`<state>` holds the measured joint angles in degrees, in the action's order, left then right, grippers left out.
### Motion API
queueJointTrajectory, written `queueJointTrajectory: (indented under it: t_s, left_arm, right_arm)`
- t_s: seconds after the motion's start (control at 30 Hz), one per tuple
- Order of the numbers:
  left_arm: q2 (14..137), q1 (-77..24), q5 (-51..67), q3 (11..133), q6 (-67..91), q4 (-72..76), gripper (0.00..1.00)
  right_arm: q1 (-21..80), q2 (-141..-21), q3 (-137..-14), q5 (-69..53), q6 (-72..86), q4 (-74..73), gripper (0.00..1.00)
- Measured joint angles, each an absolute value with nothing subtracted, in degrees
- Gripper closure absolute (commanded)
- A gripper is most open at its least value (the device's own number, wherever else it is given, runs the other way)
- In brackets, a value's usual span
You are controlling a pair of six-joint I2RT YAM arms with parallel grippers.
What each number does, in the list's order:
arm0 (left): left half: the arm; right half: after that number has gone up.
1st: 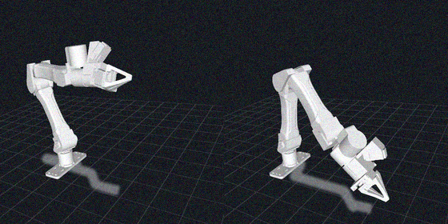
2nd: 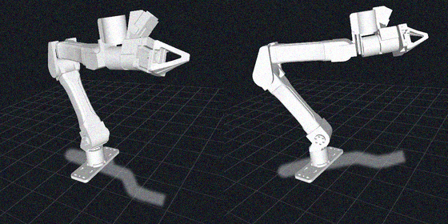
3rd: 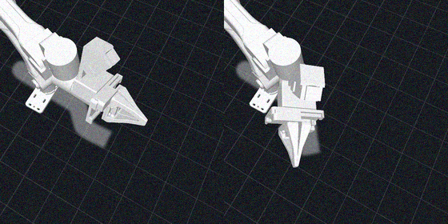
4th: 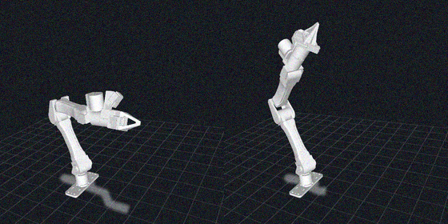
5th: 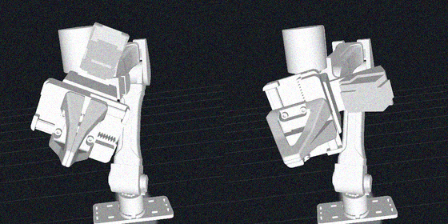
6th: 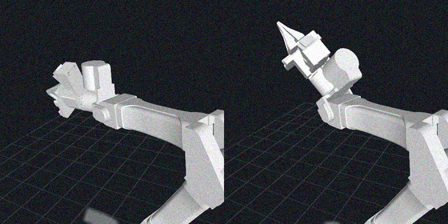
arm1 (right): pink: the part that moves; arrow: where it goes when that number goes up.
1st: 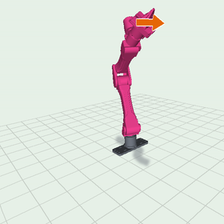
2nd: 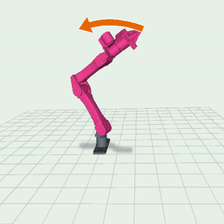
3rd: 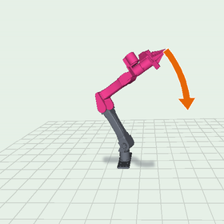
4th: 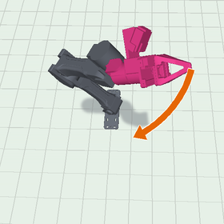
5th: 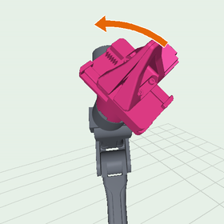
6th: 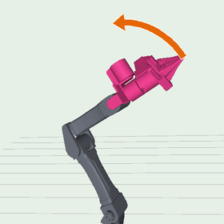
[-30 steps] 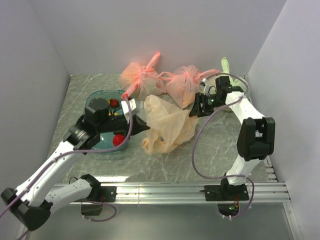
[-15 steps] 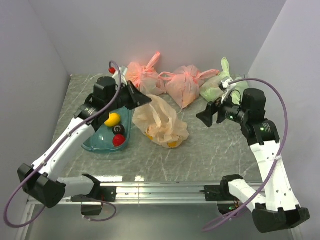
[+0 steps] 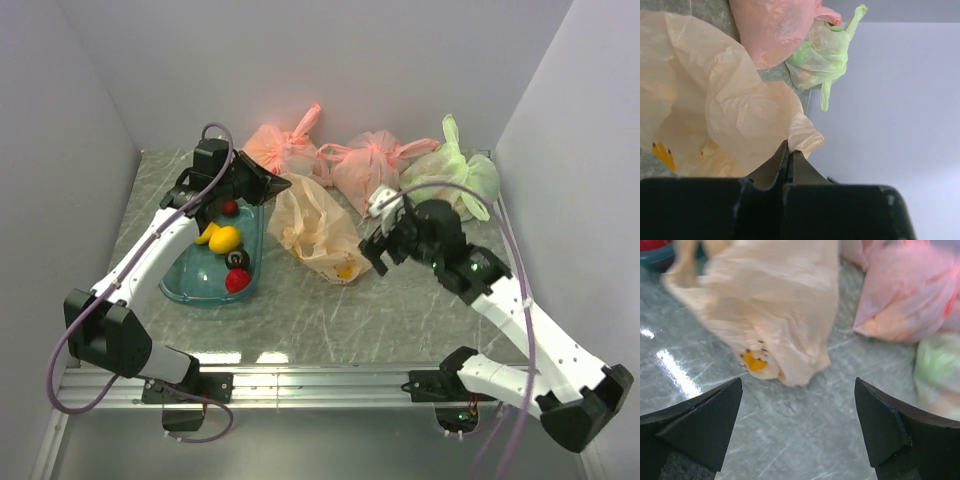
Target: Place the fake fruits into the plastic bag and tie a complex knot
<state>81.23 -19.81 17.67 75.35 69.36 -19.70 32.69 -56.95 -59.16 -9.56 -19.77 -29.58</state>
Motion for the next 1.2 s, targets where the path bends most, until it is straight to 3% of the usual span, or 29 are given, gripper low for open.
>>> queueJointTrajectory:
  t_s: [0.2, 0.47, 0.73, 0.8, 0.83, 0.87, 0.93, 0.97, 1.2]
  left_arm:
    - [82.5, -19.73, 17.93, 75.37, 71.75, -19.79, 1.0]
    - [84.14, -19.2, 18.52, 76.03, 72.9, -19.59, 1.0]
    - [84.73, -19.2, 19.86, 75.9, 72.84, -19.51, 1.0]
    - [84.23, -19.18, 20.25, 74.59, 72.84, -18.83, 1.0]
    - [83.9, -19.18, 20.4, 73.76, 72.84, -18.72, 1.0]
    - [83.55, -19.16, 20.67, 72.88, 72.84, -18.72, 1.0]
    - [83.11, -19.11, 21.08, 71.57, 72.6, -18.68, 1.0]
    - [83.02, -18.85, 21.41, 71.18, 72.18, -18.68, 1.0]
    - [82.98, -13.76, 28.16, 70.46, 62.92, -17.8, 1.0]
  right_arm:
    - [48.6, -53.3, -52.8, 2.04, -27.88, -18.55, 0.0]
    - [63.68, -59.57, -41.8, 11.11, -46.61, -2.68, 0.0]
    - [63.0, -72.2, -37.21, 20.18, -58.41, 18.46, 0.0]
    - [61.52, -73.56, -35.99, 22.11, -60.53, 22.2, 0.09]
    - [60.97, -74.06, -35.83, 22.79, -61.28, 23.22, 0.19]
    - [60.29, -74.46, -35.77, 23.35, -61.82, 24.08, 0.43]
    - [58.61, -74.63, -35.77, 24.45, -62.85, 25.15, 0.63]
    - [57.65, -74.37, -35.88, 24.75, -62.85, 25.28, 1.0]
    - [46.26, -62.87, -45.17, 18.98, -52.16, 9.23, 1.0]
